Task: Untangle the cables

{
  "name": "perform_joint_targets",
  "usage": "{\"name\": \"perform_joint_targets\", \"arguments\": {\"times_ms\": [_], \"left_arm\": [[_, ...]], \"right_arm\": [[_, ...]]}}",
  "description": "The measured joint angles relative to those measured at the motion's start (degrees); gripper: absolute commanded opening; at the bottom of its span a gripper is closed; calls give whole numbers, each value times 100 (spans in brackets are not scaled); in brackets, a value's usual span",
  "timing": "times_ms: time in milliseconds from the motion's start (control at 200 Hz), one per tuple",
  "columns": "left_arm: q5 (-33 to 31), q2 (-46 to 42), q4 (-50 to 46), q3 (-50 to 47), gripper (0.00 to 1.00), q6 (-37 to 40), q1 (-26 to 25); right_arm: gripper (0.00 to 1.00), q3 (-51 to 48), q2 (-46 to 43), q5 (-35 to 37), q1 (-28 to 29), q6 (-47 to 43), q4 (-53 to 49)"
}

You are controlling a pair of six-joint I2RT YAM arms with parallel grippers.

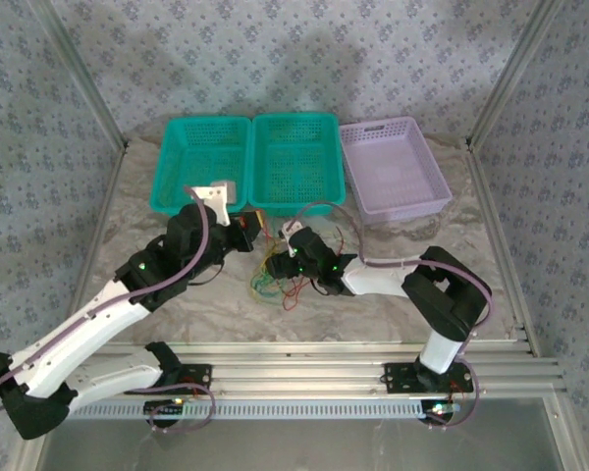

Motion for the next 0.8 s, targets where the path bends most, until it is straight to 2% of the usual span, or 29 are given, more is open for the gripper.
{"name": "perform_joint_targets", "arguments": {"times_ms": [95,220,510,605,799], "left_arm": [[-85,-85,-164,111,0,114,0],[-229,-234,-376,238,0,280,0],[-623,-518,-227,595,0,612,0],[-658,-520,-188,715,0,684,0],[-730,-476,-214,861,0,885,0]], "right_arm": [[68,-2,0,20,-48,17,39],[68,-20,0,17,-175,103,164],[76,-249,72,149,-319,168,20],[72,-286,68,149,-319,166,33],[70,-540,-92,166,-365,170,44]]}}
